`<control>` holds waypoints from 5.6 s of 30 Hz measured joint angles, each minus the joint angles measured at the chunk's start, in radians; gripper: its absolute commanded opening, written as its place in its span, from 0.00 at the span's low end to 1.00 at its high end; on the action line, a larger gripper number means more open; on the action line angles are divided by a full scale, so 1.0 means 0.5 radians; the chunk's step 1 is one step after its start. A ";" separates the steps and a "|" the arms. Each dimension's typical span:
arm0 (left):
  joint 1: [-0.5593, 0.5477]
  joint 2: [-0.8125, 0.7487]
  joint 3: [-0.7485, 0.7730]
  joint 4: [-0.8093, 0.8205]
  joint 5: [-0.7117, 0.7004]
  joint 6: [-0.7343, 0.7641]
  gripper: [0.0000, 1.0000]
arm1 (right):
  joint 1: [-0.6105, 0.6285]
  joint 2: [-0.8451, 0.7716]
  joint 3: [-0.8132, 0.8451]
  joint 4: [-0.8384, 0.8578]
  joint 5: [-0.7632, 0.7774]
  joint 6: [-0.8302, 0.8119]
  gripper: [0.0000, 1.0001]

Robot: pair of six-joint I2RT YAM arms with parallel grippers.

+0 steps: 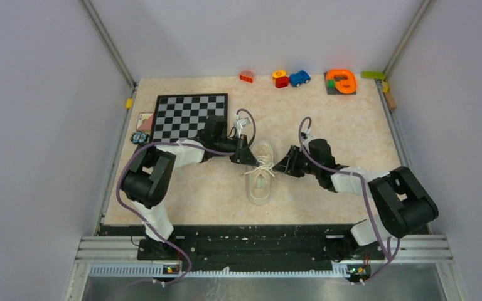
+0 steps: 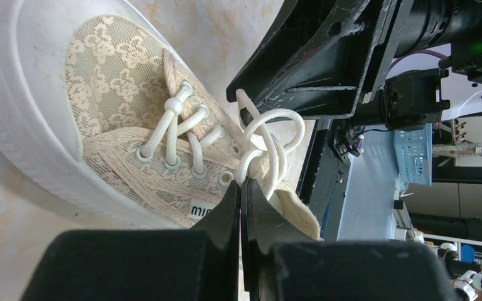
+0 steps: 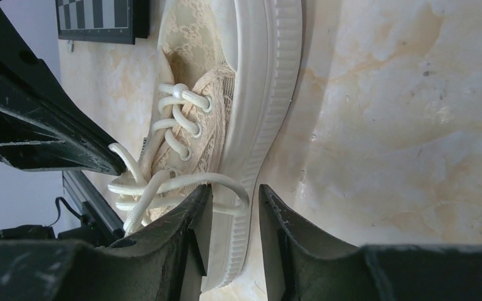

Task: Tie the shoes
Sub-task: Tie the shoelace on the shoe.

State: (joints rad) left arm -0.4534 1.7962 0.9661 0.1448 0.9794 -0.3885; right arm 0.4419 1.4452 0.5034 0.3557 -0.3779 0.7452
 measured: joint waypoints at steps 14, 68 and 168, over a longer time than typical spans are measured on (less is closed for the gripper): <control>0.012 -0.008 0.002 -0.089 -0.013 0.066 0.00 | 0.000 0.035 -0.021 0.034 -0.092 -0.040 0.00; 0.185 -0.647 -0.415 -0.027 -0.367 0.206 0.64 | 0.028 -0.446 0.348 -0.952 0.512 -0.674 0.40; -0.077 -0.076 0.227 -0.268 -0.216 0.881 0.59 | 0.368 -0.256 0.075 -0.190 0.236 -0.424 0.00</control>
State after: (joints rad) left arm -0.4919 1.7584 1.0798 0.0109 0.8715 0.0521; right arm 0.6258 1.3174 0.5407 0.2607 -0.2600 0.5331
